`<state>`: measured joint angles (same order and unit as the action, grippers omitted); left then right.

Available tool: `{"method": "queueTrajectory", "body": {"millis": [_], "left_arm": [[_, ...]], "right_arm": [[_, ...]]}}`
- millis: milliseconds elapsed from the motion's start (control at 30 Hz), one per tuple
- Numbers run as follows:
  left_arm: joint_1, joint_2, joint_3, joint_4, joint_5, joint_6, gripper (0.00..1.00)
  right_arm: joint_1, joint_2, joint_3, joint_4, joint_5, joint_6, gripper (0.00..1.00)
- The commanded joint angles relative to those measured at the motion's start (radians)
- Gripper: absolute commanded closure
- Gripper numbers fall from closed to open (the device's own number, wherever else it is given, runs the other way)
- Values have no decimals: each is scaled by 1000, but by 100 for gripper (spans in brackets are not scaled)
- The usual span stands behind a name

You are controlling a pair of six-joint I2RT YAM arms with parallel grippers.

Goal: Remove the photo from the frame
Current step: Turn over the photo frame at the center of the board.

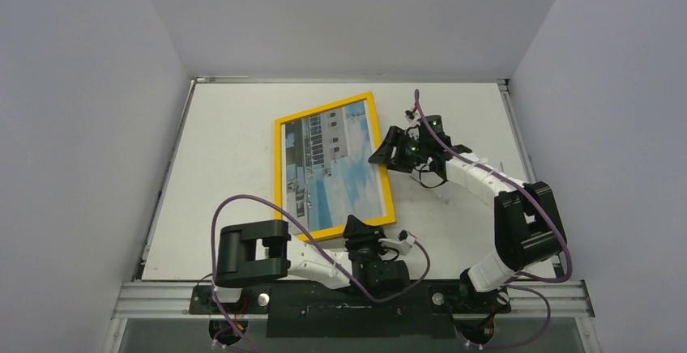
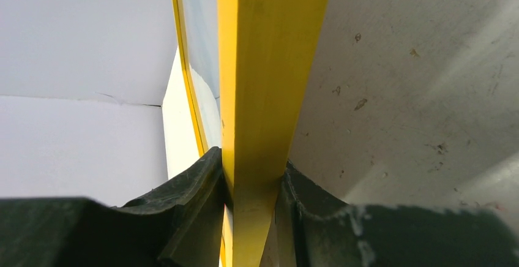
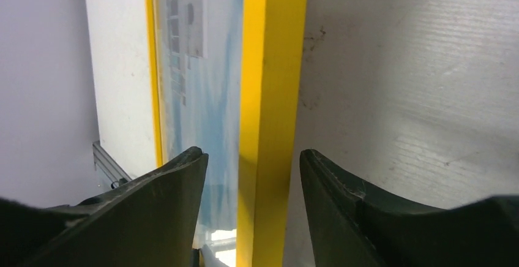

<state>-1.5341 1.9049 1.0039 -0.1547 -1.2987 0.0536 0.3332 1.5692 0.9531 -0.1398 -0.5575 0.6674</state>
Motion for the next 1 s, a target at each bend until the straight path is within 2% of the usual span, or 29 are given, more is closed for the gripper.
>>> {"method": "queueTrajectory", "body": {"millis": [0,33,67,100,200,367,433,567,667,867,967], "left_arm": [[-24,-72,62,12,-70,-106,88],[-26,-76,63,7,-69,-112,88],[-26,-82,64,2,-64,-119,87],[-26,-88,67,-10,-55,-130,84],[-26,-117,69,-33,-25,-163,71],[-25,-180,59,-40,23,-193,26],[-26,-207,60,-46,58,-207,15],[-27,-294,54,-61,141,-229,6],[-27,-395,36,-62,231,-238,4],[-11,-618,-39,-36,445,-290,3],[54,-753,-96,-18,558,-350,3]], "right_arm": [[-12,3,-1,132,-77,50,47],[-13,-2,-4,132,-85,53,55],[-14,-8,-4,132,-90,51,68],[-16,-15,0,132,-92,44,76],[-23,-32,26,86,-78,20,89],[-47,-66,38,53,-79,13,93],[-55,-77,51,34,-73,4,93],[-70,-89,93,-30,-50,-30,93],[-89,-103,123,-69,-34,-53,93],[-133,-134,167,-146,-5,-97,92],[-150,-142,190,-184,5,-116,92]]}}
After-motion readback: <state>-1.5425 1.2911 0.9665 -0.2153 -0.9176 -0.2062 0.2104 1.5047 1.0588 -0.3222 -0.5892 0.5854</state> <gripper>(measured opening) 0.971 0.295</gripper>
